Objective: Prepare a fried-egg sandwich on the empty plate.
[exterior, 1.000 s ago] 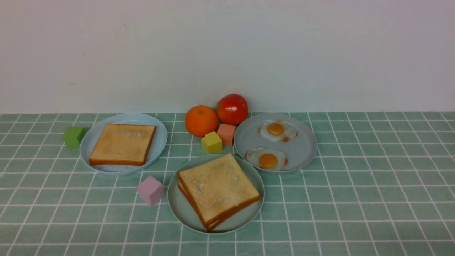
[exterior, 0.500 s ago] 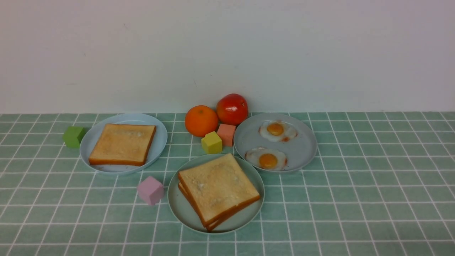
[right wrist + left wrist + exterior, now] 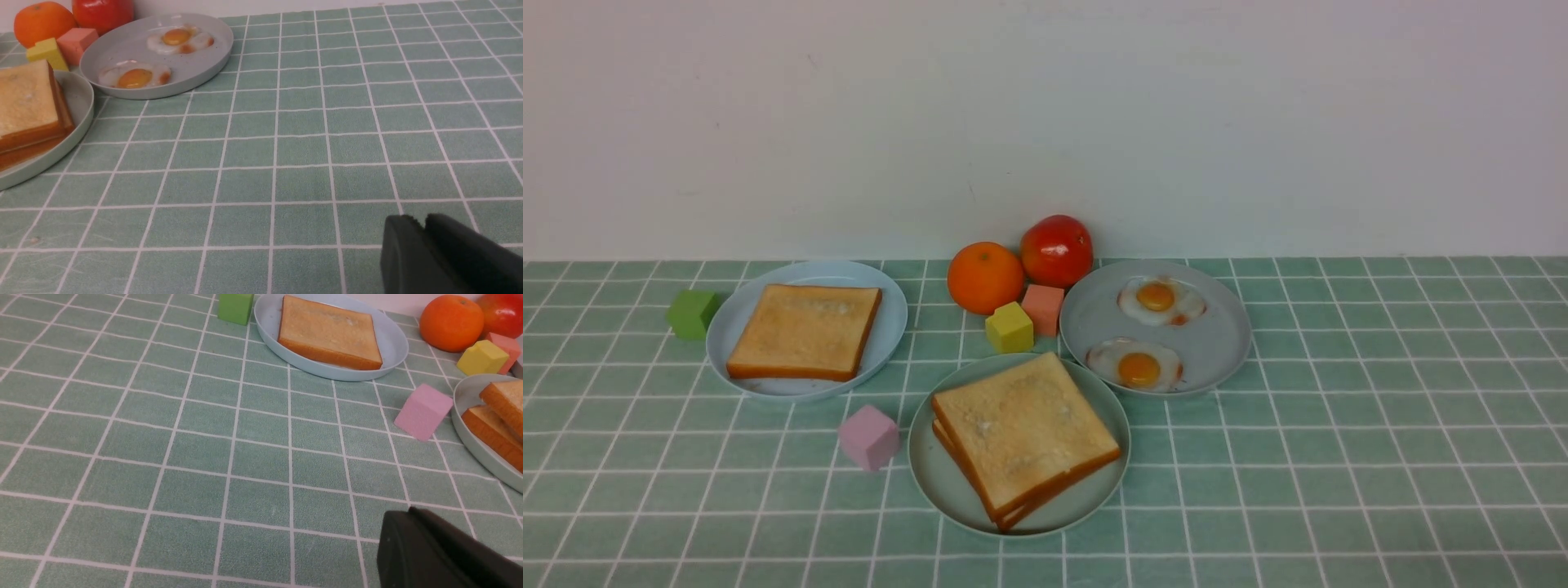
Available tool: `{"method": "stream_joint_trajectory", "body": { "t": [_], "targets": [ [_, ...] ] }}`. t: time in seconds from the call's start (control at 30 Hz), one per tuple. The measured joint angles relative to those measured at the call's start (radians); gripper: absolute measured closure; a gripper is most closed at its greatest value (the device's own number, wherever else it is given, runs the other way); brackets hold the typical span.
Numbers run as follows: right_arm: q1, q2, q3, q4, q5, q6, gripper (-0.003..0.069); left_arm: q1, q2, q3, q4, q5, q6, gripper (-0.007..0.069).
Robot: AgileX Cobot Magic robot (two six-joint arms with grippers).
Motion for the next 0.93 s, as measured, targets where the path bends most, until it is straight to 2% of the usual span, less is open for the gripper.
{"method": "stream_joint_trajectory", "body": {
  "t": [0.93],
  "targets": [
    [0.000, 0.000, 0.000, 0.000, 0.000, 0.000, 0.0547, 0.000, 0.000, 0.000, 0.000, 0.000, 0.000, 0.0622]
  ]
}}
